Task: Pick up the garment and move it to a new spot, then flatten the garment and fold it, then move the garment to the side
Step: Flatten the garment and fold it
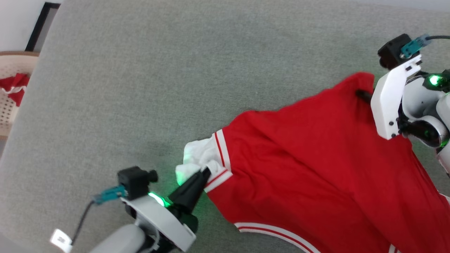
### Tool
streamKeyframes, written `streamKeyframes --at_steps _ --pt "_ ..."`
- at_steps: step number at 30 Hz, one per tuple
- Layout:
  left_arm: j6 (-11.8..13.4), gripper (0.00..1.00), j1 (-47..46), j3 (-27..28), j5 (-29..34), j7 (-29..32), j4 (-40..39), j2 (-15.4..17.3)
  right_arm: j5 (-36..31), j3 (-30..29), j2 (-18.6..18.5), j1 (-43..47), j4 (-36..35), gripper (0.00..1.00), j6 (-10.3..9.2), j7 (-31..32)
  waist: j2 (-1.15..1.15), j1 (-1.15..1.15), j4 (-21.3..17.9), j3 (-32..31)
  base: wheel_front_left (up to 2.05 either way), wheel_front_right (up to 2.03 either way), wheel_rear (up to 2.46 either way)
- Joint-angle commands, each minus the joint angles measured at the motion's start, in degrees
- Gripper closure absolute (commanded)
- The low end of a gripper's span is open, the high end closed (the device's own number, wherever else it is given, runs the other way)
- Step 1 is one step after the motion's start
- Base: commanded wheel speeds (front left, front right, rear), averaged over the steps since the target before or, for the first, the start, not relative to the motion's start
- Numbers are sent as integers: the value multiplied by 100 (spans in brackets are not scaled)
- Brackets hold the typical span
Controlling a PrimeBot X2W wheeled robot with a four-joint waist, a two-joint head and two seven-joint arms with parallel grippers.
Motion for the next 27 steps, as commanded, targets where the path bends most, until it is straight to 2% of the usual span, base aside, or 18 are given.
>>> streamKeyframes --at_steps 1,6,10,12,13,15,18,20,22,27 --pt "14 100 -74 66 -138 3 -81 132 83 -110 19 -147 117 100 -7 -235 0 0 -105 -101 0 0 0" --pt "14 100 -597 140 -553 25 -128 585 243 -616 51 -371 664 100 -7 -1082 0 0 -273 -285 0 0 0" --pt "14 100 -1414 275 -1155 351 78 759 332 -1105 94 -708 1210 100 -7 -1573 0 0 -482 -339 0 0 0" --pt "14 100 -1678 311 -1269 471 167 743 356 -1247 104 -824 1356 100 -8 -1682 0 0 -534 -326 0 0 0" --pt "14 100 -2250 358 -1434 723 419 719 300 -1529 154 -1075 1671 100 -8 -1908 0 0 -650 -271 0 0 0" --pt "14 100 -2572 414 -1496 836 585 695 244 -1679 157 -1248 1818 100 -8 -2040 0 0 -707 -220 0 0 0" --pt "15 100 -3604 594 -1460 1062 1375 630 -13 -2065 237 -1852 2288 100 -10 -2465 0 0 -913 -16 0 0 0" --pt "21 100 -4328 706 -1404 1135 1982 464 -196 -2353 302 -2299 2653 100 -16 -2793 0 0 -1056 108 0 0 0" --pt "93 100 -5057 872 -1348 1077 2549 317 -376 -2602 340 -2745 2985 100 -21 -3159 0 0 -1165 207 0 0 0" --pt "75 100 -6432 1070 -1129 709 3547 14 -783 -3053 523 -3599 3731 100 -29 -3977 0 0 -1359 294 0 0 0"
